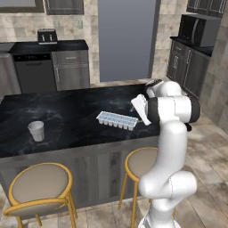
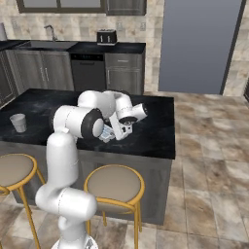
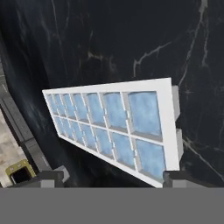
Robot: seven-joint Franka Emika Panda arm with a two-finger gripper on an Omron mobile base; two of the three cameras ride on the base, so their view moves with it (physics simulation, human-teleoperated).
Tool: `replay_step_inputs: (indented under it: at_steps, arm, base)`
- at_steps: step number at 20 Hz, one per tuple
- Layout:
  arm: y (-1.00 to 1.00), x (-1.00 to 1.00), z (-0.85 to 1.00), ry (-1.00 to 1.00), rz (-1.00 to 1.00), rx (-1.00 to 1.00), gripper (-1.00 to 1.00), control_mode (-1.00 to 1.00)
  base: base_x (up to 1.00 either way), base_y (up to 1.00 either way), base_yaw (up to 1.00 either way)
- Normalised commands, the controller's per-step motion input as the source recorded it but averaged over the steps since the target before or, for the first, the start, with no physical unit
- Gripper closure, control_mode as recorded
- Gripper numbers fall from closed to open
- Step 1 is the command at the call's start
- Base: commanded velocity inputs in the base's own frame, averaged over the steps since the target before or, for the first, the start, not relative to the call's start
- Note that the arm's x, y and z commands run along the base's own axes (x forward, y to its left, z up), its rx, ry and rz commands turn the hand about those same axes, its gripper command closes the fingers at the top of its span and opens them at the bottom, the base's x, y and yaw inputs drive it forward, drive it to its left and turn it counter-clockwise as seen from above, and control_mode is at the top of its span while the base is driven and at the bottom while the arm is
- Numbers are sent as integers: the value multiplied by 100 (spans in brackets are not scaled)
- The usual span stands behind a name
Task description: Open the freezer door, pick up the ice cube tray from the freezer, and place it on the dining counter.
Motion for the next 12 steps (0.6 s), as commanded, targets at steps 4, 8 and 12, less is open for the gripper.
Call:
replay_step_inputs:
  at_steps: [4,8,12]
  arm:
    - [0,0,0,0,0,0,-100,-100]
    - [-11,0,9,0,0,0,-100,-100]
    - [-18,-8,38,0,0,-3,-100,-100]
  base:
    - [0,0,0]
    - [0,0,0]
    - [0,0,0]
